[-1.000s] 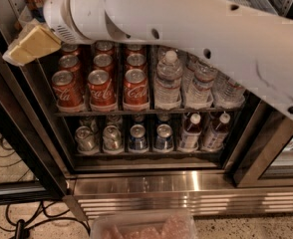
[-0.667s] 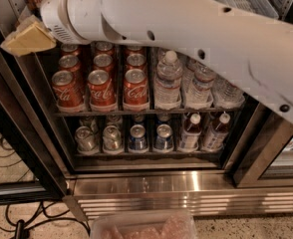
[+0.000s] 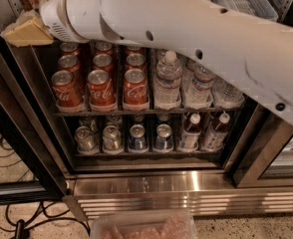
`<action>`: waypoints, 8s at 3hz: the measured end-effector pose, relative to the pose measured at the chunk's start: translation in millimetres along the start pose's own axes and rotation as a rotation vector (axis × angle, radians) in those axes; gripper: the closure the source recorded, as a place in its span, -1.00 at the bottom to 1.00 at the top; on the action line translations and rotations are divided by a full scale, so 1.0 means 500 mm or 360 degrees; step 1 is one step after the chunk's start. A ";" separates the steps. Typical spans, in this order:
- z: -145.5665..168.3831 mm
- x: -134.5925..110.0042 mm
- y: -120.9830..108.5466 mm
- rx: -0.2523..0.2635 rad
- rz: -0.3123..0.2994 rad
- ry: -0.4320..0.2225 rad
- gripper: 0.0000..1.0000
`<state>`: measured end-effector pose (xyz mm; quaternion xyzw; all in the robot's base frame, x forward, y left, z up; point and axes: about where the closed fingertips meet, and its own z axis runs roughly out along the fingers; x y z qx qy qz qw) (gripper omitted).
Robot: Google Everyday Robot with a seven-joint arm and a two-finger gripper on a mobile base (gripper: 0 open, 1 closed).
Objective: Pick redbull can from top shelf of fridge
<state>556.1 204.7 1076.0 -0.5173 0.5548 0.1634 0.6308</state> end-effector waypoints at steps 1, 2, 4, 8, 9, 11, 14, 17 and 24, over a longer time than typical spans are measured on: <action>-0.001 0.002 -0.003 0.0008 0.0003 -0.0001 -0.52; -0.003 0.009 -0.014 0.0026 0.0006 0.0006 -0.68; 0.000 0.031 -0.079 0.0072 0.0002 0.0028 -0.72; 0.061 0.067 -0.090 -0.0035 0.0089 0.0015 -0.34; 0.064 0.070 -0.093 -0.0049 0.0111 -0.0007 0.12; 0.064 0.069 -0.093 -0.0049 0.0111 -0.0007 0.99; 0.054 -0.036 -0.107 -0.0102 0.0095 -0.0074 1.00; -0.197 -0.075 0.027 -0.0152 0.0152 0.0070 1.00; -0.331 -0.073 0.107 -0.0212 0.0170 0.0260 1.00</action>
Offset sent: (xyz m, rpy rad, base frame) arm 0.0204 -0.0140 -0.0079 0.0074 0.0110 -0.0393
